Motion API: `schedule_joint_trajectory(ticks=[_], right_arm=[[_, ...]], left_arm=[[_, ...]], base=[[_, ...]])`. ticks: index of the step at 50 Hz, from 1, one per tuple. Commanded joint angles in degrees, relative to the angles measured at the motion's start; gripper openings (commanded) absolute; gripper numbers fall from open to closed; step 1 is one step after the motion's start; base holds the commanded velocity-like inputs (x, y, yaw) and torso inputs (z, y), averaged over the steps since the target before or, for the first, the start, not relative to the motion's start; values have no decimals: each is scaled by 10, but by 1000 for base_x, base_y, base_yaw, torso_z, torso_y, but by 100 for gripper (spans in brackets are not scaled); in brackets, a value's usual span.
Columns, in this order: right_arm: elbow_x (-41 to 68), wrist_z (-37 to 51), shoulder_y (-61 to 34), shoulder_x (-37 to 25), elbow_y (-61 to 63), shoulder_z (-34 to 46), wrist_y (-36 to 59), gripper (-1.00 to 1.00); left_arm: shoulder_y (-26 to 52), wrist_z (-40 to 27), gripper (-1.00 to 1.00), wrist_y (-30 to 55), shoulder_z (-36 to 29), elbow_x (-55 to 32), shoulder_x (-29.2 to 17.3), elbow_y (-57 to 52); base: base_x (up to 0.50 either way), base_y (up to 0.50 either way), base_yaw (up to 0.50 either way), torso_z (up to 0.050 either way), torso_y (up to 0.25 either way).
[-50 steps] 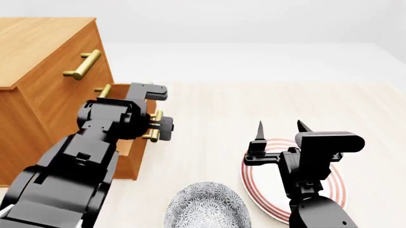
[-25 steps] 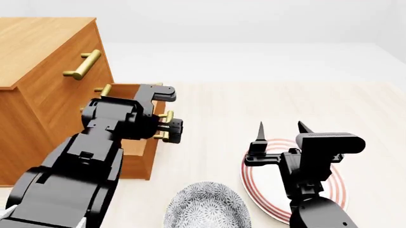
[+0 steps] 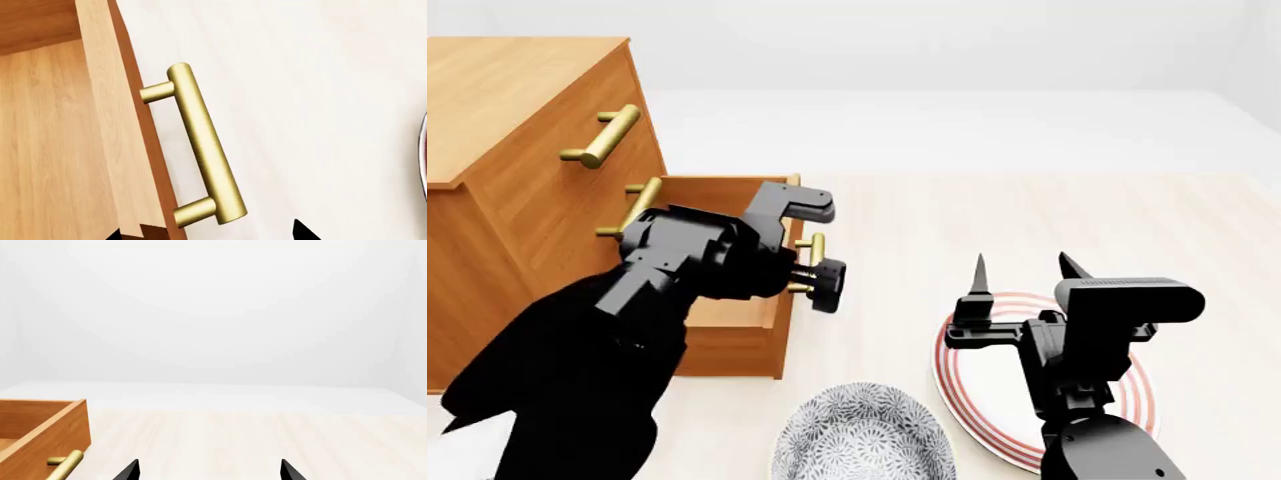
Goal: Open the bottom drawer of the cabinet.
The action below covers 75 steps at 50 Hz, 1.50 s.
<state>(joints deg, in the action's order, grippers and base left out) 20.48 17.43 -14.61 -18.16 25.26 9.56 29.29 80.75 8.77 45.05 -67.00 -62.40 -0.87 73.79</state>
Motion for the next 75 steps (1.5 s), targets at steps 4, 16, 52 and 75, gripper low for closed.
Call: schedule_joint_trajectory(ticks=[4,16,52,75], right_arm=[[2,2,2,-3,1,1,-3,100],[3,4,0,-3,-4,3,-4,100],[-99,46,-11,-29,145,43,-86,100],[-64,35,-152,-34,242,38,20,100]], left_arm=[[5,11,100,-43,-170,-263,9,-16],[8,-310,100,-311,-106,-272,-214,-461],[-203,-681,100,-556,-134,163,-462,-969],[-112,-721,100,-478,-101,183,-460,-1029]], base=[[0,0,0,-3,0],[0,0,0,0,0],[0,0,0,0,0],[0,0,0,0,0]])
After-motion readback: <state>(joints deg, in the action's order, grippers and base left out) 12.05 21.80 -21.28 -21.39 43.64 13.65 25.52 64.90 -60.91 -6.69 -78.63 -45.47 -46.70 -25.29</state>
